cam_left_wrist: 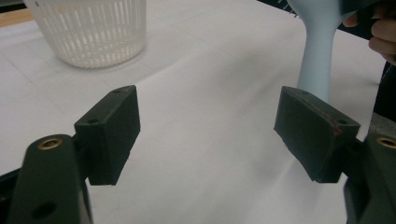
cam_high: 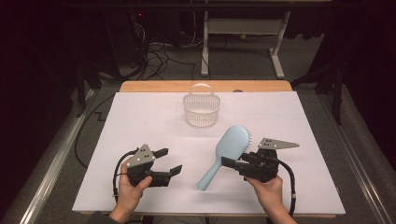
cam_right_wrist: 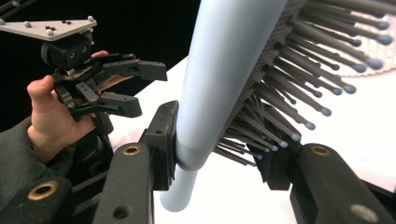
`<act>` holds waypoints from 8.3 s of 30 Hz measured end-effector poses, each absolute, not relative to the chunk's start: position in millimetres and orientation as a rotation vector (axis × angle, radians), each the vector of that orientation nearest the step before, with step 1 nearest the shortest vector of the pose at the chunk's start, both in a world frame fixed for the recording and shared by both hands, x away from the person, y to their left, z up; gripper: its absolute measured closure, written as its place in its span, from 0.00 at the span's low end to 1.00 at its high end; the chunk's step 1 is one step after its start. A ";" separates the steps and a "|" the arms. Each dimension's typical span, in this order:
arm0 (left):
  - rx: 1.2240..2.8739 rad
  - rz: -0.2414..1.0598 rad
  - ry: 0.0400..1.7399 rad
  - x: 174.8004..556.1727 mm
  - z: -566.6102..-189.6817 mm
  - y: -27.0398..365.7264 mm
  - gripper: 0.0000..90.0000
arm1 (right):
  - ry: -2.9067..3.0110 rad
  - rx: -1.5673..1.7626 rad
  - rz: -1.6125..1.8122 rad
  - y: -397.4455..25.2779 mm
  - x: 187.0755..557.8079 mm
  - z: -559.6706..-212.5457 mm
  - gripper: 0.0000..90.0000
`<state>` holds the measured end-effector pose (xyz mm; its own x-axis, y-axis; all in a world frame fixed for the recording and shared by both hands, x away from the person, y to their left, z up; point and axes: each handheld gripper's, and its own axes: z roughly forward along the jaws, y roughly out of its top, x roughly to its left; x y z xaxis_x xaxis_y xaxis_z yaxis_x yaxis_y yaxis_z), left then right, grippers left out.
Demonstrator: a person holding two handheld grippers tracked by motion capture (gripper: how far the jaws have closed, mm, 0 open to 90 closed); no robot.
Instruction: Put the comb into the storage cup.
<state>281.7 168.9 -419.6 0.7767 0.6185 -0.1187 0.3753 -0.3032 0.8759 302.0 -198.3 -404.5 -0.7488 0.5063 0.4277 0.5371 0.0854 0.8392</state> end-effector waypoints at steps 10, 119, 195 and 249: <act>1.900 0.327 0.819 280.2 -420.4 199.9 0.26 | -2.303 -1.132 -1.794 -205.7 305.1 -402.0 0.63; 1.826 0.458 1.002 276.9 -460.0 243.3 0.23 | -2.482 -1.417 -1.751 -221.2 407.4 -312.4 0.62; 1.822 0.462 0.995 276.0 -460.0 243.0 0.23 | -2.584 -1.605 -1.692 -137.7 495.2 -299.0 0.62; 1.837 0.455 0.974 275.5 -460.0 240.4 0.23 | -2.645 -1.655 -1.567 -103.2 508.9 -353.3 0.59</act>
